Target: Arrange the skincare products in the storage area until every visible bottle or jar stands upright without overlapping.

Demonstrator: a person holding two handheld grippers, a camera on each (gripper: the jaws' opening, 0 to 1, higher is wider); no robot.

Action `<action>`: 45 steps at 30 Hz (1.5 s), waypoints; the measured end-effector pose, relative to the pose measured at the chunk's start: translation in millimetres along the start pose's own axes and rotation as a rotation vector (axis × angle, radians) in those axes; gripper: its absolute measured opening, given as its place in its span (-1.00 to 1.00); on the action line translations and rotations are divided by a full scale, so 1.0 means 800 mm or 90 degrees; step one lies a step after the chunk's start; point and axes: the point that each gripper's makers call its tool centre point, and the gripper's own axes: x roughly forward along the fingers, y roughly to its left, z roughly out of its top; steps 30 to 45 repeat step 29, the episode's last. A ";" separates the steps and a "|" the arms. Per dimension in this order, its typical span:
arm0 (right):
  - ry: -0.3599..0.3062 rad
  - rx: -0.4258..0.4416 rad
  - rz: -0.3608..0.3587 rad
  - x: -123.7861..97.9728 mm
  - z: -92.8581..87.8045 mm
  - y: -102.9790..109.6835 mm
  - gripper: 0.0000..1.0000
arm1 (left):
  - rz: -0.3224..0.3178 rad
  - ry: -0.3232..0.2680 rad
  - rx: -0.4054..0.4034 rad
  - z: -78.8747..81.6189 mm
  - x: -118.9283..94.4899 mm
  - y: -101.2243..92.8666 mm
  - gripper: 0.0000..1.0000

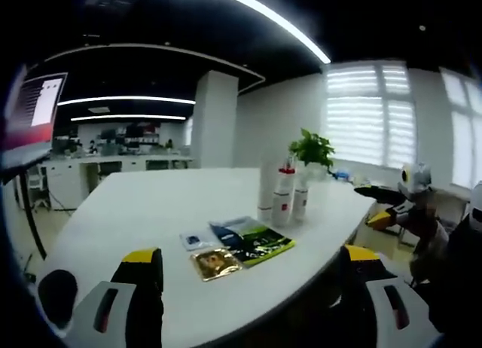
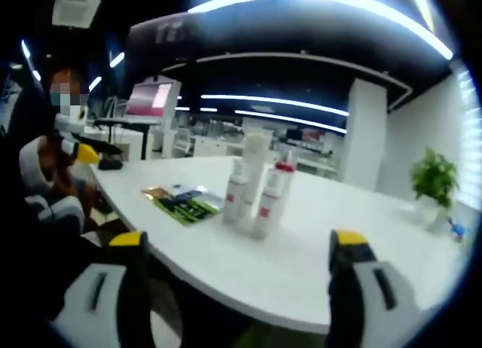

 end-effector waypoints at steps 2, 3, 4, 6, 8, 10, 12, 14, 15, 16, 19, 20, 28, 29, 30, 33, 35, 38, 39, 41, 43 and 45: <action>0.010 -0.023 0.000 -0.002 -0.001 0.002 1.00 | 0.002 0.015 0.009 -0.006 -0.003 -0.003 0.99; 0.012 -0.029 -0.001 -0.002 0.000 0.003 1.00 | 0.005 0.022 0.008 -0.009 -0.005 -0.002 0.99; 0.012 -0.032 -0.002 -0.003 0.000 0.003 1.00 | 0.007 0.025 0.008 -0.011 -0.006 -0.002 0.99; 0.009 -0.031 -0.003 -0.003 0.002 0.003 1.00 | 0.009 0.026 0.006 -0.014 -0.010 -0.002 0.99; 0.007 -0.030 -0.004 -0.003 0.003 0.003 1.00 | 0.011 0.025 0.000 -0.014 -0.014 -0.001 0.99; 0.005 -0.033 -0.004 -0.004 0.004 0.004 1.00 | 0.012 0.023 -0.004 -0.014 -0.019 -0.002 0.99; 0.001 -0.034 0.000 -0.005 0.003 0.005 1.00 | 0.018 0.029 -0.002 -0.018 -0.026 -0.001 0.99; 0.010 -0.034 0.006 -0.006 -0.001 0.004 1.00 | 0.022 0.031 -0.004 -0.018 -0.031 0.001 0.99; 0.011 -0.035 0.005 -0.007 -0.002 0.001 1.00 | 0.022 0.029 -0.008 -0.017 -0.033 0.002 0.99; 0.008 -0.037 0.000 -0.008 -0.001 -0.002 1.00 | 0.023 0.025 -0.013 -0.015 -0.034 0.002 0.99; 0.009 -0.036 -0.004 -0.007 -0.001 -0.009 1.00 | 0.026 0.014 -0.018 -0.010 -0.038 0.000 0.99; 0.009 -0.036 -0.003 -0.007 0.000 -0.009 1.00 | 0.027 0.012 -0.016 -0.009 -0.039 -0.001 0.99; 0.017 -0.013 0.035 -0.003 -0.001 0.004 1.00 | 0.033 0.003 -0.024 -0.008 -0.049 -0.002 0.99; 0.019 -0.014 0.034 -0.003 -0.001 0.003 1.00 | 0.034 0.002 -0.024 -0.008 -0.049 -0.001 0.99; 0.019 -0.014 0.034 -0.003 -0.001 0.003 1.00 | 0.034 0.002 -0.024 -0.008 -0.049 -0.001 0.99; 0.019 -0.014 0.034 -0.003 -0.001 0.003 1.00 | 0.034 0.002 -0.024 -0.008 -0.049 -0.001 0.99; 0.019 -0.014 0.034 -0.003 -0.001 0.003 1.00 | 0.034 0.002 -0.024 -0.008 -0.049 -0.001 0.99; 0.019 -0.014 0.034 -0.003 -0.001 0.003 1.00 | 0.034 0.002 -0.024 -0.008 -0.049 -0.001 0.99; 0.019 -0.014 0.034 -0.003 -0.001 0.003 1.00 | 0.034 0.002 -0.024 -0.008 -0.049 -0.001 0.99; 0.019 -0.014 0.034 -0.003 -0.001 0.003 1.00 | 0.034 0.002 -0.024 -0.008 -0.049 -0.001 0.99; 0.019 -0.014 0.034 -0.003 -0.001 0.003 1.00 | 0.034 0.002 -0.024 -0.008 -0.049 -0.001 0.99; 0.019 -0.014 0.034 -0.003 -0.001 0.003 1.00 | 0.034 0.002 -0.024 -0.008 -0.049 -0.001 0.99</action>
